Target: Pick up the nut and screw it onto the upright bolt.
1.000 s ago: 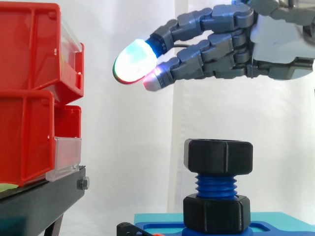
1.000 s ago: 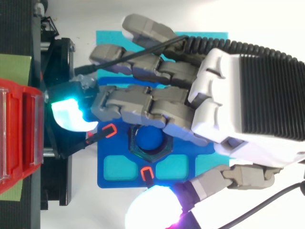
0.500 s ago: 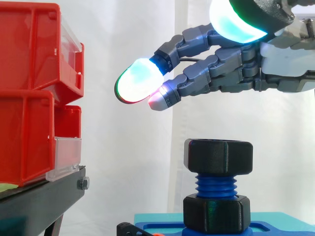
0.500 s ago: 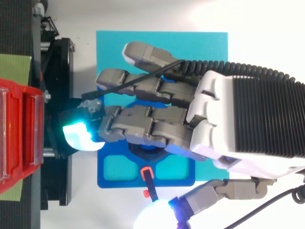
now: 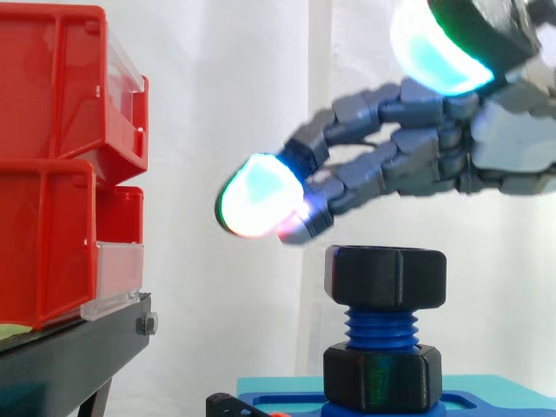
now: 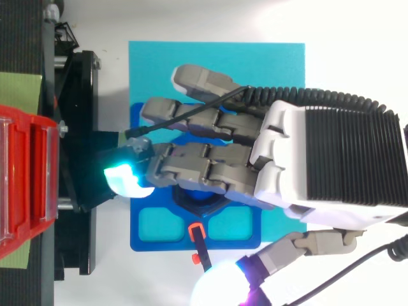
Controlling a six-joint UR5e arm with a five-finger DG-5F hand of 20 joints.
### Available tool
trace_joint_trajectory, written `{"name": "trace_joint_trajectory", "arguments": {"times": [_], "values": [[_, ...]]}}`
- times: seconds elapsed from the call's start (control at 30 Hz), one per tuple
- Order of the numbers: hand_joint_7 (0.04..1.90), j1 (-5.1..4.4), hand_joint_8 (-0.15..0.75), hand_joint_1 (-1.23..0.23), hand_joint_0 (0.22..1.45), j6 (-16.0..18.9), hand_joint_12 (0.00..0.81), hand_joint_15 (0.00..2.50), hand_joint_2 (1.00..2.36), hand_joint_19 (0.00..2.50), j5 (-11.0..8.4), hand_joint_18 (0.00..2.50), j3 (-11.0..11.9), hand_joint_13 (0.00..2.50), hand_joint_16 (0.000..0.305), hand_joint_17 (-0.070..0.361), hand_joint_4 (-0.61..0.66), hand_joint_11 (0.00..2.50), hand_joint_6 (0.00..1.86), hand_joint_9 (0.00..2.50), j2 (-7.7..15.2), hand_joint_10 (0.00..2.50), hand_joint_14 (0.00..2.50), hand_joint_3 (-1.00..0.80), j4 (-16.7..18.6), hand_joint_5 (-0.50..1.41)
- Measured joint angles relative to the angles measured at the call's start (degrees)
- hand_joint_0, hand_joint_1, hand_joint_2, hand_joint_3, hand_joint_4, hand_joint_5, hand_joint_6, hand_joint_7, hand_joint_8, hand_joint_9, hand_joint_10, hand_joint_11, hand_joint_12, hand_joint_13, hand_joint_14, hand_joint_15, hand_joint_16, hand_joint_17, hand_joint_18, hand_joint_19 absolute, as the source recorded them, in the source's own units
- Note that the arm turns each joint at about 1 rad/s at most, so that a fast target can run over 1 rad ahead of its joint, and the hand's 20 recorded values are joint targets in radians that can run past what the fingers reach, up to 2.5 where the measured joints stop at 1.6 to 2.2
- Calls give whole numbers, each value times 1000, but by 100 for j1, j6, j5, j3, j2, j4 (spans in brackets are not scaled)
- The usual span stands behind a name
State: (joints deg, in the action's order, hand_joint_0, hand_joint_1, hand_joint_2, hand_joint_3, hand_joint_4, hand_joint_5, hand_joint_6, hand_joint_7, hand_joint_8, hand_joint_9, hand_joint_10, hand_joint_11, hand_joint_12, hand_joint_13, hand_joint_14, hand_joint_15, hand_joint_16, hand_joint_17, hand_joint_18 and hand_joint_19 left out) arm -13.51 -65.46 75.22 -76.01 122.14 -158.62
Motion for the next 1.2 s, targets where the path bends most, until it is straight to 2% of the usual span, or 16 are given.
{"name": "trace_joint_trajectory", "arguments": {"times": [0.03, 0.07, 0.13, 0.2, 0.27, 0.37, 0.4, 0.43, 0.53, 0.57, 0.6, 0.63, 0.77, 0.83, 1.0, 1.2], "values": [[705, 2, 209, -133, 375, -4, 376, 0, 1000, 0, 3, 0, -30, 0, 62, 140, 194, 0, 502, 0, -1, 0, 0, -500, 13, -218], [679, 3, 227, -162, 375, -6, 384, 0, 1000, 0, 6, 0, -51, 43, 63, 141, 163, 0, 501, 99, -2, 0, 0, -500, 24, -227], [609, 4, 261, -210, 378, -9, 388, 0, 1000, 0, 10, 0, -80, 84, 62, 140, 126, 0, 501, 330, -3, 0, 0, -500, 40, -255], [621, 10, 255, -205, 382, -10, 381, 0, 1000, 0, 15, 0, -93, 36, 62, 139, 121, 0, 501, 304, -4, 0, 0, -500, 61, -259], [697, 18, 237, -234, 387, -11, 372, 0, 1000, 0, 18, 0, -97, 0, 62, 140, 220, 0, 502, 128, -4, 0, 0, -500, 77, -200], [825, 34, 215, -229, 390, -15, 362, 0, 1000, 0, 42, 0, -100, 0, 60, 134, 372, 0, 503, 35, -3, 0, 0, -500, 103, -169], [874, 43, 213, -231, 392, -23, 357, 0, 1000, 0, 58, 0, -99, 29, 56, 127, 464, 0, 504, 28, -4, 0, 0, -500, 113, -154], [943, 49, 215, -269, 395, -33, 344, 0, 1000, 0, 72, 0, -99, 195, 48, 107, 503, 0, 504, 121, -4, 0, 0, -500, 117, -133], [1146, 70, 246, -283, 408, -91, 319, 0, 1000, 0, 134, 30, -99, 328, 37, 83, 405, 0, 504, 285, -2, 0, 0, -500, 129, -130], [1118, 77, 249, -288, 409, -113, 321, 0, 1000, 0, 158, 31, -99, 330, 37, 83, 372, 0, 504, 294, -3, 0, 0, -500, 135, -144], [907, 85, 254, -300, 411, -139, 341, 0, 1000, 0, 193, 0, -99, 298, 39, 88, 248, 0, 503, 328, -3, 0, 0, -500, 145, -201], [802, 92, 251, -303, 411, -156, 338, 0, 1000, 0, 217, 0, -99, 274, 40, 91, 201, 0, 502, 332, -3, 0, 0, -500, 153, -225], [610, 110, 207, -313, 412, -205, 336, 0, 1000, 0, 283, 0, -99, 128, 46, 104, 107, 0, 501, 218, -5, 0, 0, -500, 191, -266], [552, 116, 163, -279, 412, -220, 344, 0, 1000, 0, 293, 0, -99, 0, 55, 125, -1, 0, 500, 0, -5, 0, 0, -500, 213, -300], [523, 124, 162, -268, 380, -229, 356, 0, 1000, 0, 300, 0, -99, 0, 64, 144, -32, 0, 500, 0, -6, 0, 0, -500, 288, -300], [561, 128, 173, -204, 366, -240, 356, 0, 1000, 0, 313, 0, -80, 0, 67, 151, 76, 0, 500, 0, -6, 0, 0, -500, 312, -265]]}}
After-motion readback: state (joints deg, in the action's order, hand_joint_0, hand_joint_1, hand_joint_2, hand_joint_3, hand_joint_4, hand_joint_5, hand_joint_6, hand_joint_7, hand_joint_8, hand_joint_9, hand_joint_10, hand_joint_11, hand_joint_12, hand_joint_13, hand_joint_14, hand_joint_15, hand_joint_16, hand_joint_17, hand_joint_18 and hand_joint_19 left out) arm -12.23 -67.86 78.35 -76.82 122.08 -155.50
